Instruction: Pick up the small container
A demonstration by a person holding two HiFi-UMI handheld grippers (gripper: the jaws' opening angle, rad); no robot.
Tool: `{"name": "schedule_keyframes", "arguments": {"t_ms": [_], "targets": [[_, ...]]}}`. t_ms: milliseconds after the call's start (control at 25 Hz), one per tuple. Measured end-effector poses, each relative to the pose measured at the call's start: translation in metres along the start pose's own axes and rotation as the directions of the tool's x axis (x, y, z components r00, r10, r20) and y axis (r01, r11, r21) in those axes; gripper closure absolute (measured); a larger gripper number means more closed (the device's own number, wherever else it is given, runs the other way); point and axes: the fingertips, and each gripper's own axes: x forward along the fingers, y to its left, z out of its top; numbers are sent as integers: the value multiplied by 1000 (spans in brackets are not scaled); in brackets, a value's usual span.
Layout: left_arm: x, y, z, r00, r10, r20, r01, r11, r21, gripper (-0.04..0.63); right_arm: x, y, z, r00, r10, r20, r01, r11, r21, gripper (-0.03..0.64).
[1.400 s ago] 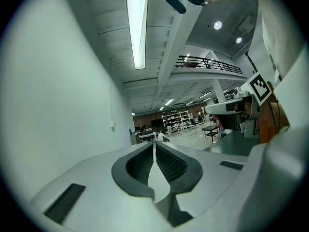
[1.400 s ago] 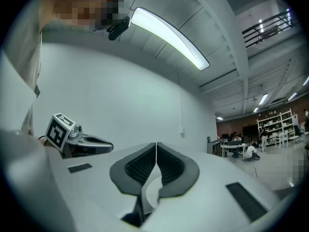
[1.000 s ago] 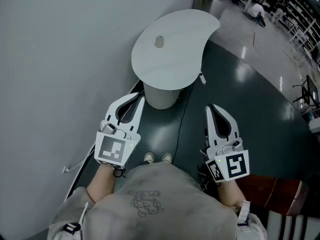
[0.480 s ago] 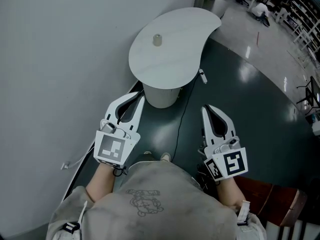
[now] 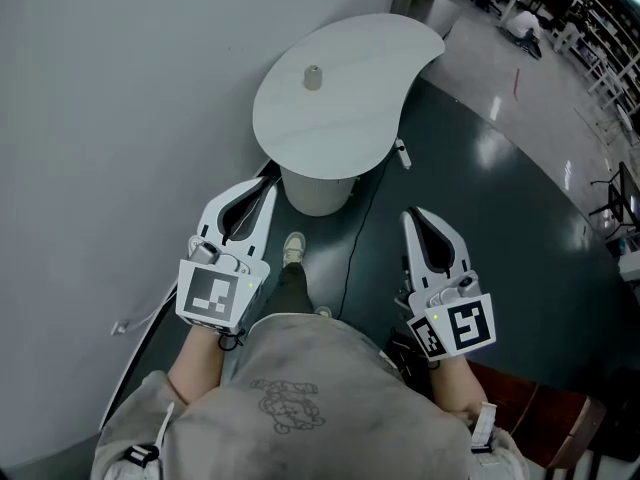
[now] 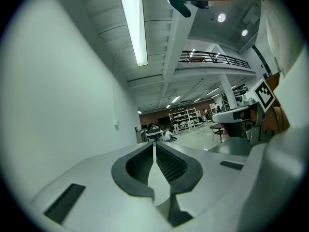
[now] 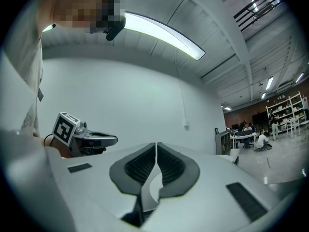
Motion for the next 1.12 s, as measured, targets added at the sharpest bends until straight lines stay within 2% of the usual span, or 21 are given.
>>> {"name": "schedule_keyframes", "arguments": {"t_ms": [440, 600, 920, 1120], "targets": [[39, 26, -14, 1000, -11, 4, 11, 1000, 3, 565, 50, -16, -11, 1000, 9, -9, -9, 1000, -12, 586], [59, 43, -22, 1000, -17, -16, 17, 1000, -10, 565, 75, -22, -17, 1000, 13, -22, -14, 1000, -17, 586], [118, 71, -36, 995, -86, -46, 85, 996, -21, 565, 139, -52, -33, 998, 5, -55, -4, 1000, 17, 586], [160, 96, -39, 992, -116, -52, 114, 993, -27, 565, 189, -71, -42, 995, 6, -99, -6, 1000, -5, 586]]}}
